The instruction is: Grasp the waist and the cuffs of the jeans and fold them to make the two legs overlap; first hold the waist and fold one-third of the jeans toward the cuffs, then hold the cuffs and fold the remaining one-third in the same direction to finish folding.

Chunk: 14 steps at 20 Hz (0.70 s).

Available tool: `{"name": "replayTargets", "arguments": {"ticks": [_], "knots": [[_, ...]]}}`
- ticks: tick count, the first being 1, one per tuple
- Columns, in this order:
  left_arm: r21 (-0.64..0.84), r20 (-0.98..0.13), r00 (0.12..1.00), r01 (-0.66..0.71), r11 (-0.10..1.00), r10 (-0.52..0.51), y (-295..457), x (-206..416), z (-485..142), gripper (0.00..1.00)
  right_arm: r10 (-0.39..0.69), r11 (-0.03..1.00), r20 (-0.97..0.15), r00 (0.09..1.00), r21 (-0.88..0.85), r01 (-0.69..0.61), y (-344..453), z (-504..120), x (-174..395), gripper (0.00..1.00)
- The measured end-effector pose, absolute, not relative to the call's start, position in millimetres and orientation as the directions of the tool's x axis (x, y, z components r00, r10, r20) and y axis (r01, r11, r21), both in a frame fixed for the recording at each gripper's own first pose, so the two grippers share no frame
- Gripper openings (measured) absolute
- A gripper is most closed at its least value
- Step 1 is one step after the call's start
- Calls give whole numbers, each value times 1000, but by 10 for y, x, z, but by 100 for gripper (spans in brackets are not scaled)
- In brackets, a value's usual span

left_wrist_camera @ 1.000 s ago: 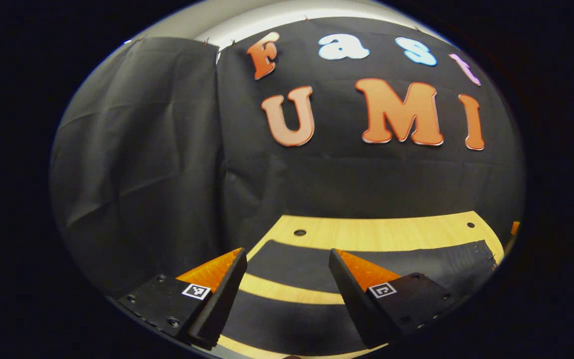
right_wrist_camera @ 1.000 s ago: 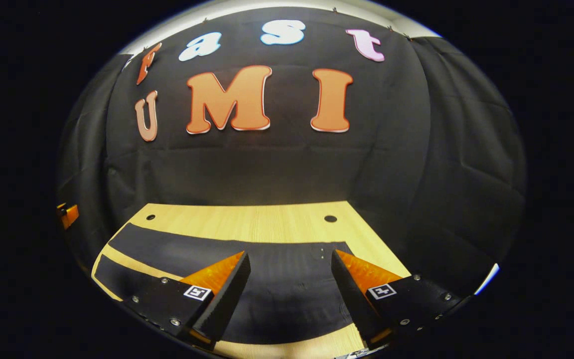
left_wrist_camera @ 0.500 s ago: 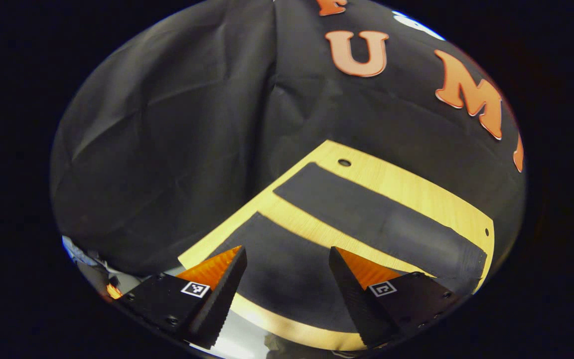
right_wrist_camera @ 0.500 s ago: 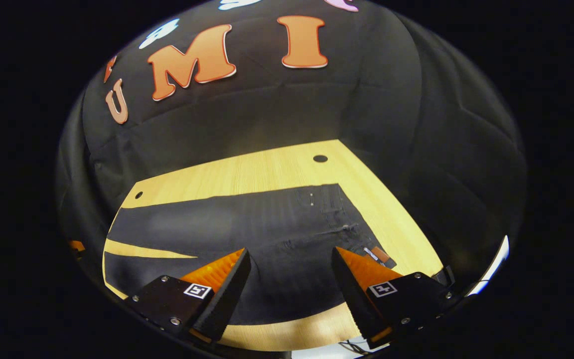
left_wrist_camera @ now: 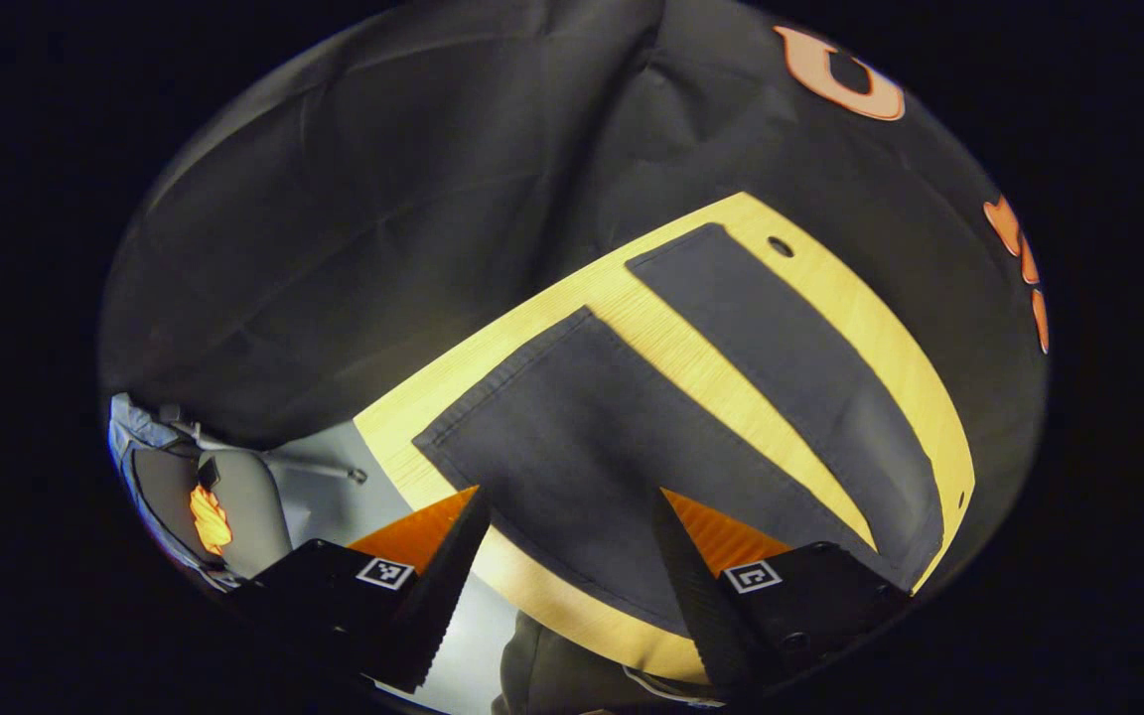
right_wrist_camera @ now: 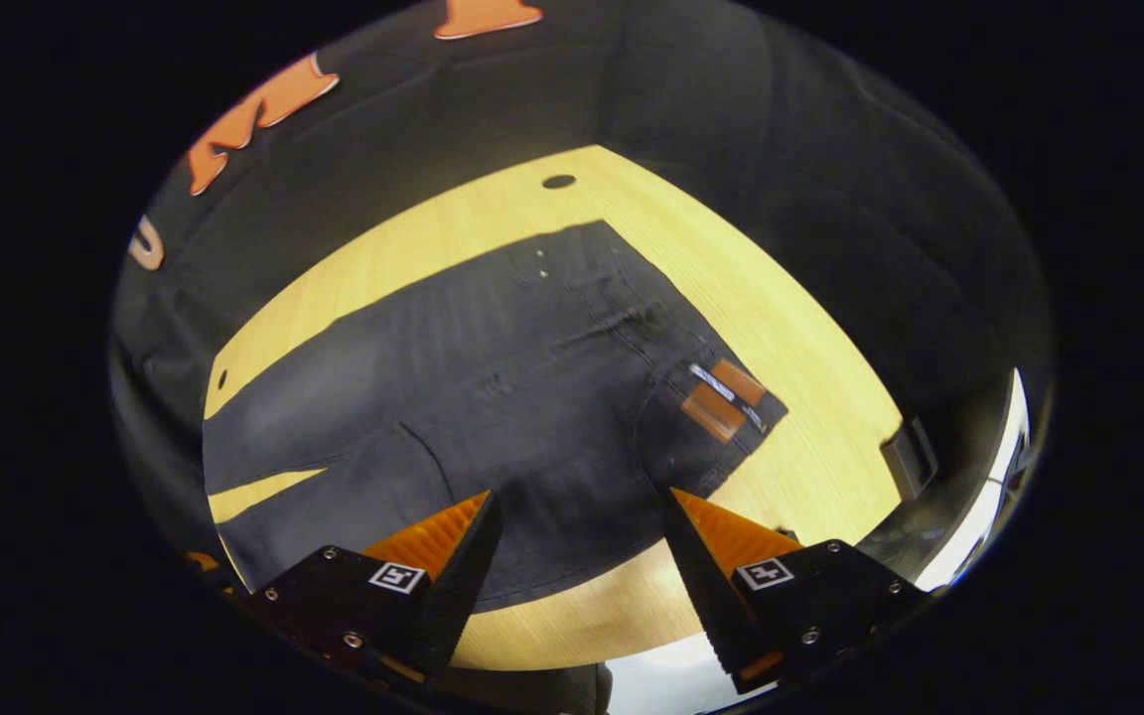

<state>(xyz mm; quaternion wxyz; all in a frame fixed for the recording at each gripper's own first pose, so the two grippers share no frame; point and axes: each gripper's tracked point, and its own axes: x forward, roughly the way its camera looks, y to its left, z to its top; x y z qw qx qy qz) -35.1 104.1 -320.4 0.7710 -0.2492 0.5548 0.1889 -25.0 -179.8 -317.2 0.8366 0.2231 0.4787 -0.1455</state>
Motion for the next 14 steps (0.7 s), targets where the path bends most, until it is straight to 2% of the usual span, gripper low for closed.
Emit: {"name": "replayTargets", "arguments": {"ticks": [6,7,8,14], "knots": [[-171,-977,208,-645,745,-45,1032,-439,-3282,97,-59,762,-896,439,244,599,-2114,-3418,-220,97],[-165,-981,184,-658,734,-55,1012,-445,-3284,100,-65,748,-907,416,231,622,-2162,-3477,-258,96],[-158,-985,157,-672,724,-70,991,-457,-3278,97,-69,732,-918,390,220,645,-2210,-3535,-301,97],[-136,-989,63,-739,660,-133,961,-523,-3281,97,-17,620,-951,308,232,750,-2297,-3813,-387,96]]}}
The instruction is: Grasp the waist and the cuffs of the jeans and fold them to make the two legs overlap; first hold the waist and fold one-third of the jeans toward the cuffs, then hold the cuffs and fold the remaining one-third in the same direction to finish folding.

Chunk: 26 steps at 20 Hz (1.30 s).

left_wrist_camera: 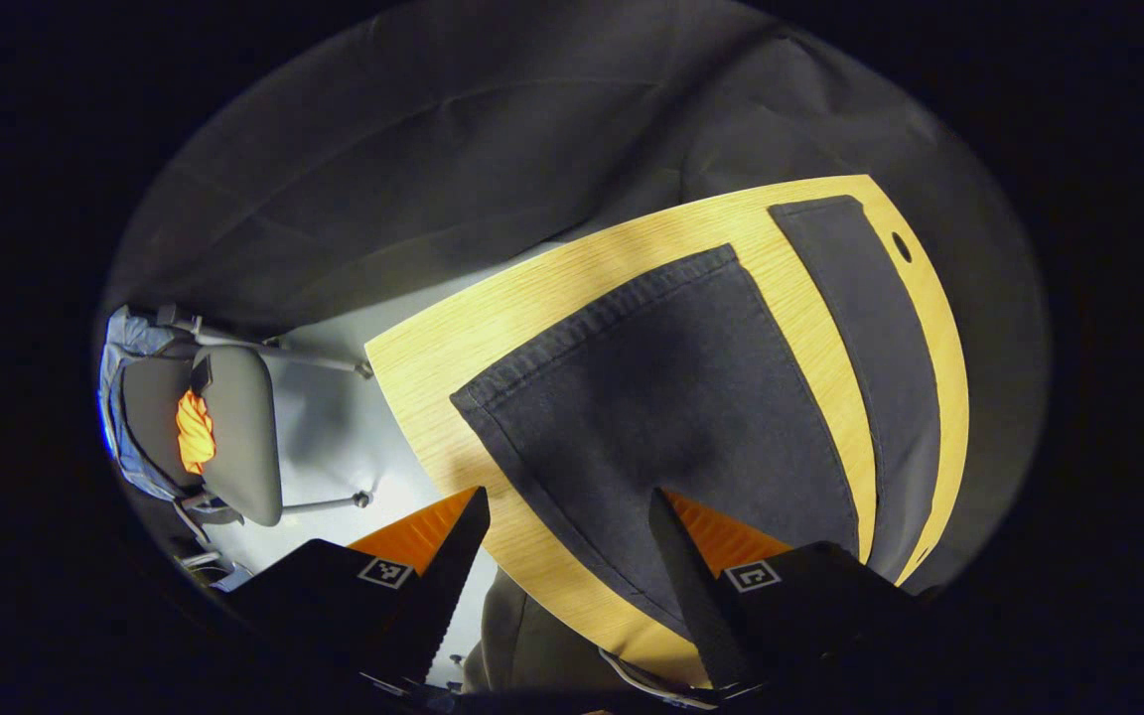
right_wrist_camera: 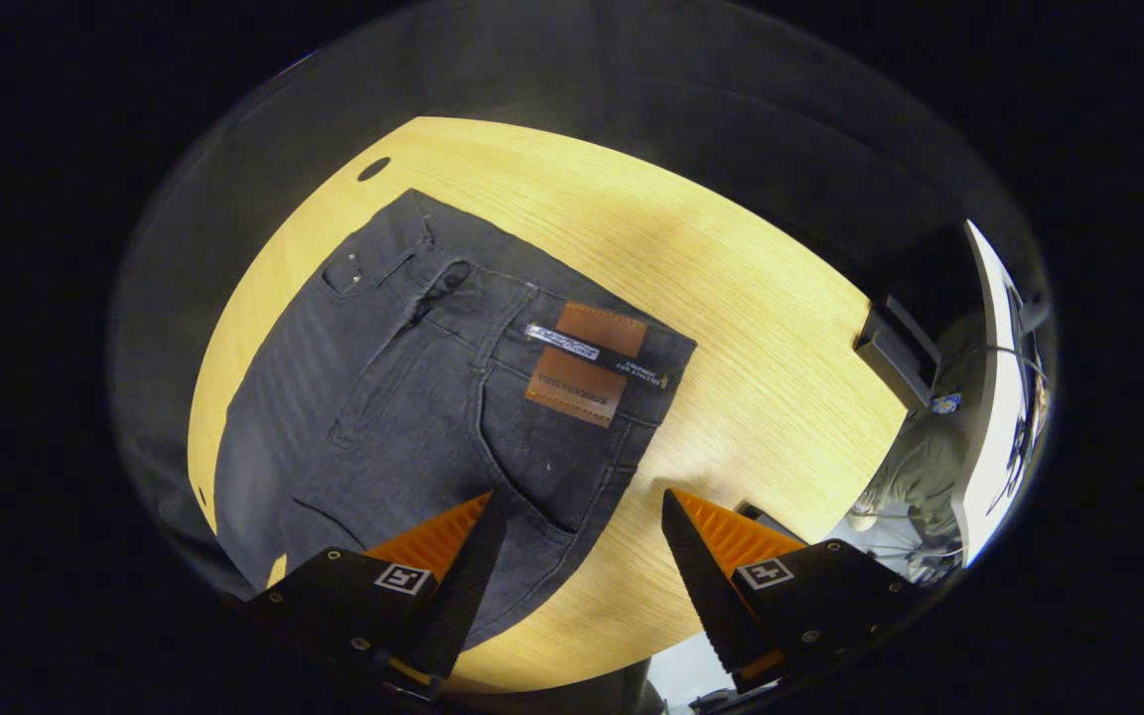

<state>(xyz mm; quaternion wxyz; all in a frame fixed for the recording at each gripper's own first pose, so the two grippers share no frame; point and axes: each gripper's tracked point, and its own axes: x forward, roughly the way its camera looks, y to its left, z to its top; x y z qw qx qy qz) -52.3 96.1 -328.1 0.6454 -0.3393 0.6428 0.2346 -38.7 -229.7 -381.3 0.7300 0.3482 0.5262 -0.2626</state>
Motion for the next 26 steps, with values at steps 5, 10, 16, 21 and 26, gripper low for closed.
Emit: {"name": "replayTargets", "arguments": {"ticks": [5,10,16,21,26], "knots": [[-53,-993,-28,-776,628,-118,964,-532,-3361,94,-28,631,-968,249,176,755,-2284,-3920,-344,95],[-27,-992,-57,-775,632,-112,983,-465,-3410,96,-40,665,-975,217,136,735,-2186,-3913,-210,84],[-98,-995,46,-698,710,-92,990,-253,-3443,42,23,609,-945,326,272,745,-2105,-3876,-77,31],[-260,-964,221,-661,704,-149,935,-25,-3351,1,96,476,-889,448,437,764,-2126,-3781,-94,11],[-392,-904,397,-615,685,-160,963,300,-2883,1,70,400,-821,566,543,738,-2227,-3445,63,10]]}}
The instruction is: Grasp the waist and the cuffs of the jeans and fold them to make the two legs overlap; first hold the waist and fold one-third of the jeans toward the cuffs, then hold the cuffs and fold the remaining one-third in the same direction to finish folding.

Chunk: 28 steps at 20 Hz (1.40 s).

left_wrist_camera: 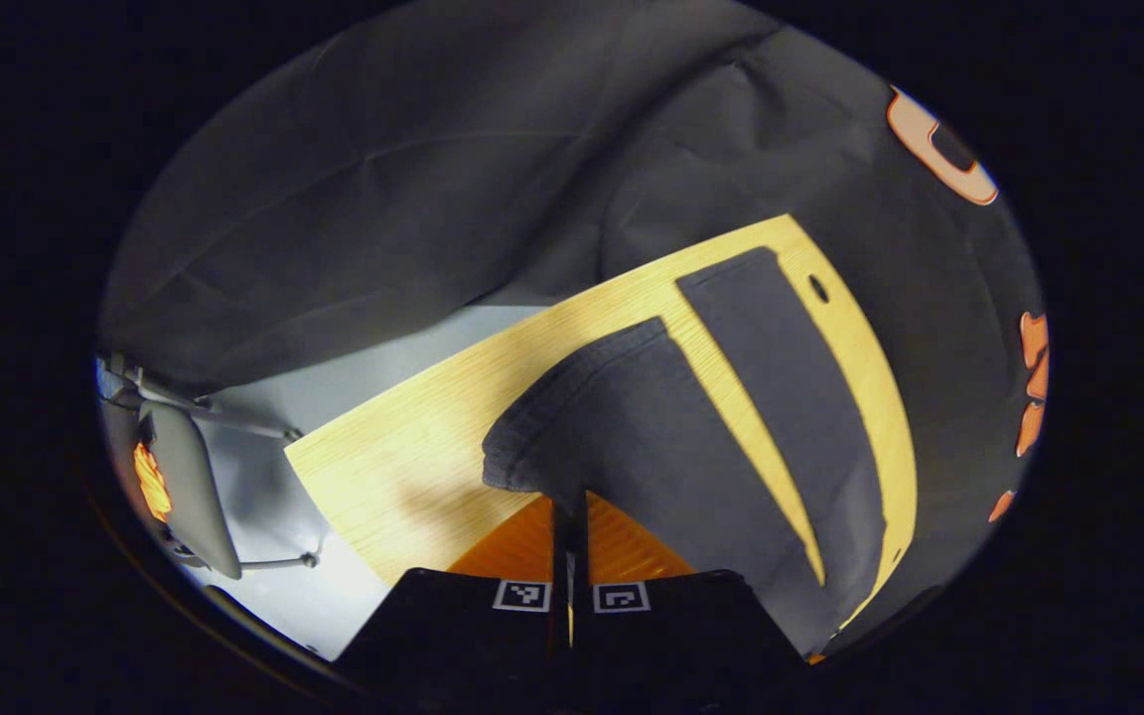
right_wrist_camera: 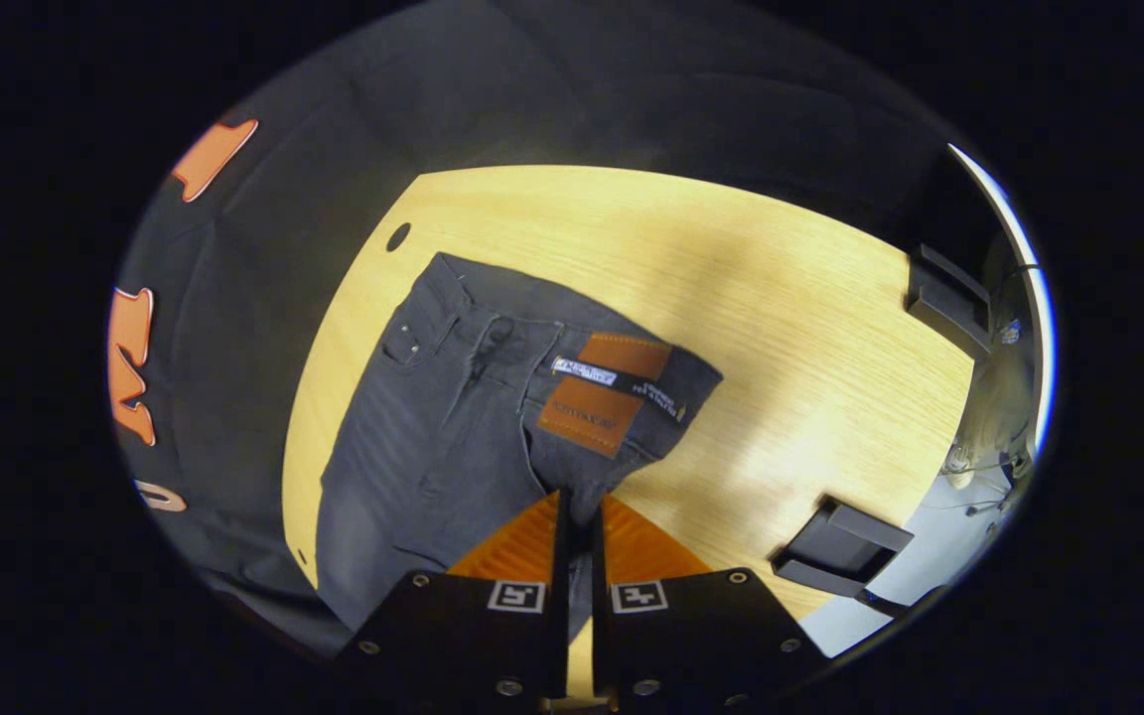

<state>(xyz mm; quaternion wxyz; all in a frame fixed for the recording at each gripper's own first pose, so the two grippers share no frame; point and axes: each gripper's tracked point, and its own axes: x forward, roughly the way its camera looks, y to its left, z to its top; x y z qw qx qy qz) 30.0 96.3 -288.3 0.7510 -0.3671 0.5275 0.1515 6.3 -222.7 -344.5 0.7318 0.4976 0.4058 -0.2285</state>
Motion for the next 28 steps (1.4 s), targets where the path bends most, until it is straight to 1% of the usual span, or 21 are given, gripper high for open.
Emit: {"name": "replayTargets", "arguments": {"ticks": [2,3,4,5,7,8,10,11,13,14,15,16,18,21,24,26,28], "knots": [[-424,-883,439,-590,687,-167,957,435,-2737,0,75,346,-805,589,575,741,-2225,-3422,98,10],[-422,-881,442,-577,700,-167,944,479,-2707,1,74,341,-809,583,570,748,-2218,-3439,36,5],[-432,-875,450,-565,703,-177,916,537,-2656,1,71,316,-789,611,598,736,-2201,-3402,95,10],[-454,-863,468,-554,697,-190,873,632,-2573,1,70,303,-771,633,621,723,-2190,-3300,127,8],[-486,-842,498,-534,692,-207,844,799,-2460,1,66,311,-758,648,633,709,-2210,-3220,153,8],[-496,-834,510,-522,694,-212,856,825,-2406,1,81,315,-747,660,647,694,-2170,-3140,173,8],[-522,-818,528,-511,682,-230,851,943,-2297,1,73,289,-713,697,684,670,-2161,-3030,369,8],[-535,-809,538,-507,675,-237,843,1015,-2242,1,69,299,-705,706,690,659,-2167,-2885,379,6],[-546,-801,547,-503,671,-242,859,1124,-2193,1,63,319,-691,720,698,641,-2162,-2787,496,6],[-556,-796,552,-504,661,-248,836,1188,-2169,1,60,294,-680,730,711,639,-2147,-2714,580,6],[-559,-795,552,-507,656,-251,828,1248,-2162,1,59,276,-683,729,712,645,-2145,-2660,593,1],[-566,-791,552,-501,654,-262,811,1316,-2173,1,56,272,-694,718,702,658,-2143,-2707,622,0],[-577,-785,551,-488,655,-282,787,1443,-2162,1,55,257,-687,725,711,654,-2120,-2631,703,1],[-591,-775,553,-465,659,-305,776,1659,-2124,1,9,270,-718,696,672,690,-2176,-2565,712,0],[-602,-767,561,-463,650,-310,812,1964,-2159,1,-32,269,-714,700,668,694,-2216,-2374,827,1],[-603,-767,554,-448,660,-325,794,2142,-2167,1,-51,279,-718,694,657,700,-2245,-2278,902,1],[-602,-764,554,-429,673,-330,784,2318,-2175,1,-47,278,-720,693,656,701,-2232,-2214,1006,0]]}}
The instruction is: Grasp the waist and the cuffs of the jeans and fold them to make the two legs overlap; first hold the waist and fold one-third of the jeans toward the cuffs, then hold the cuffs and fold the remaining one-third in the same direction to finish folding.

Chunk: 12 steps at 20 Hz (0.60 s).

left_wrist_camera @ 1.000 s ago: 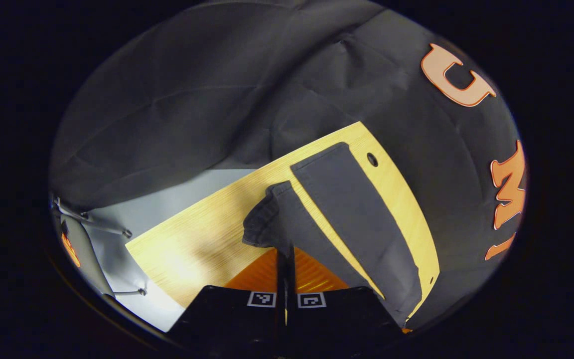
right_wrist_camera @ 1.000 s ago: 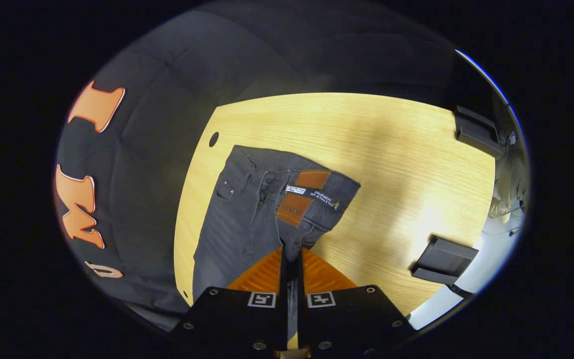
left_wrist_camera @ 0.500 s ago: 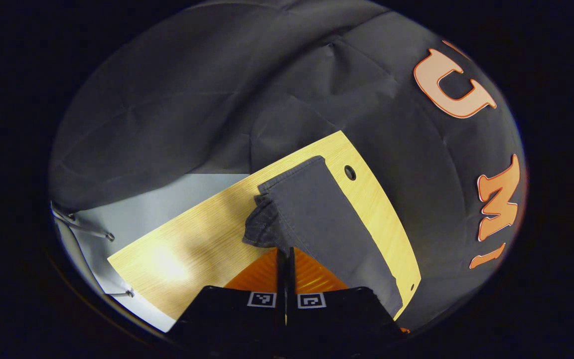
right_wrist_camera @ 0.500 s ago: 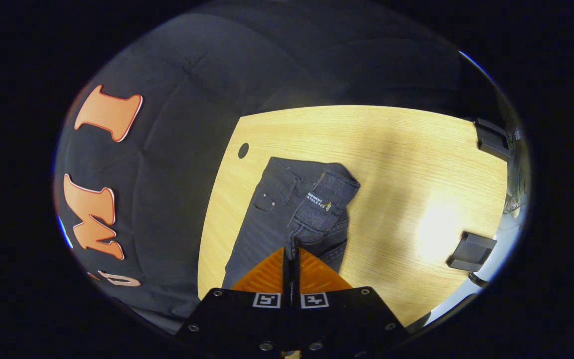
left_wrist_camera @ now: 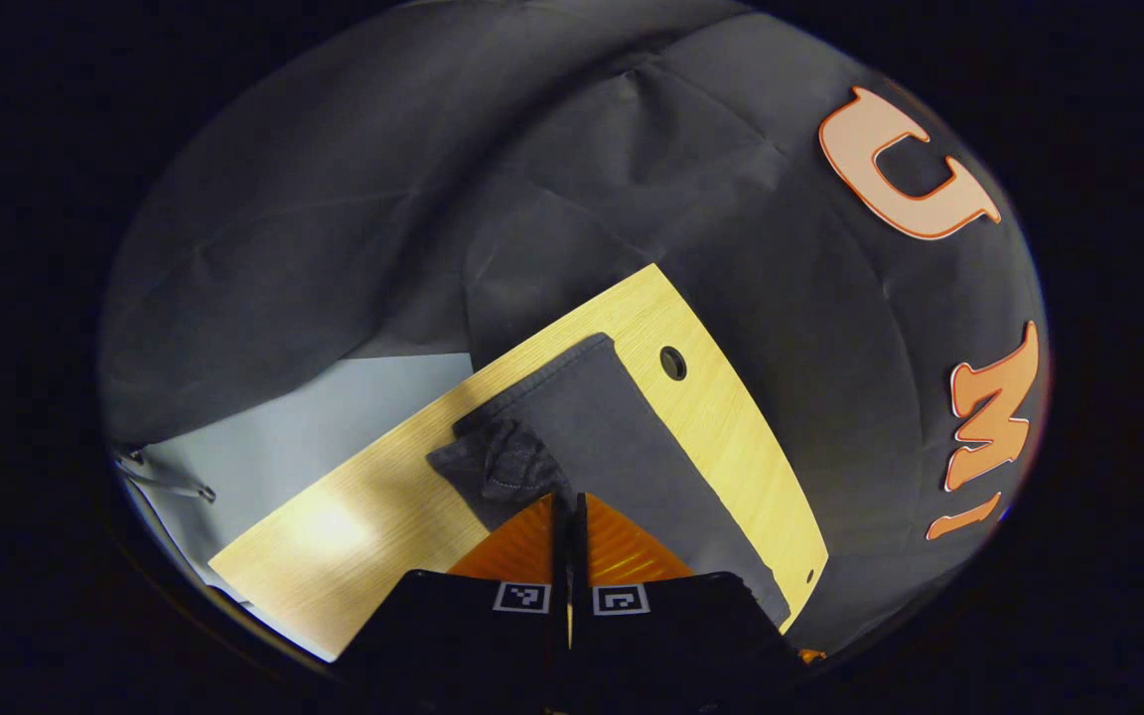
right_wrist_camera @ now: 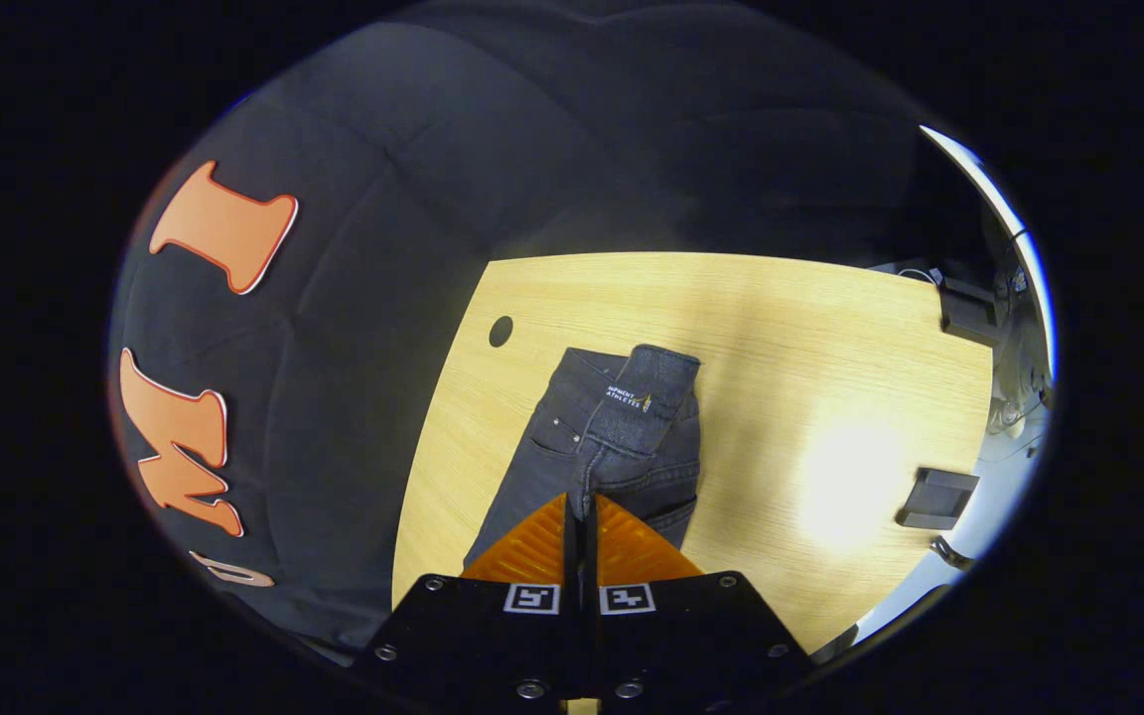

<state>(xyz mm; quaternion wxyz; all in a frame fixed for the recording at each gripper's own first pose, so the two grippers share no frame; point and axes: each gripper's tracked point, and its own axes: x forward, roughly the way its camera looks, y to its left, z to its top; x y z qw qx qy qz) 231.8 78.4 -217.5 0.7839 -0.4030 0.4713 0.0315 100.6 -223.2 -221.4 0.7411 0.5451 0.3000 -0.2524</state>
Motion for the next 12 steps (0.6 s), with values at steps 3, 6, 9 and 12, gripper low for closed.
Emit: {"name": "replayTargets", "arguments": {"ticks": [3,6,9,12], "knots": [[-599,-767,548,-427,678,-333,703,2621,-2183,1,-28,277,-727,686,654,704,-2264,-2224,1225,0],[-573,-786,539,-454,682,-302,720,2894,-2302,1,8,276,-729,685,660,699,-2291,-2299,1520,1],[-545,-806,517,-459,701,-288,667,3097,-2397,1,50,284,-737,674,657,698,-2298,-2438,1821,0],[-510,-826,492,-446,735,-274,614,3296,-2470,1,78,301,-747,660,649,699,-2310,-2586,2124,1]]}}
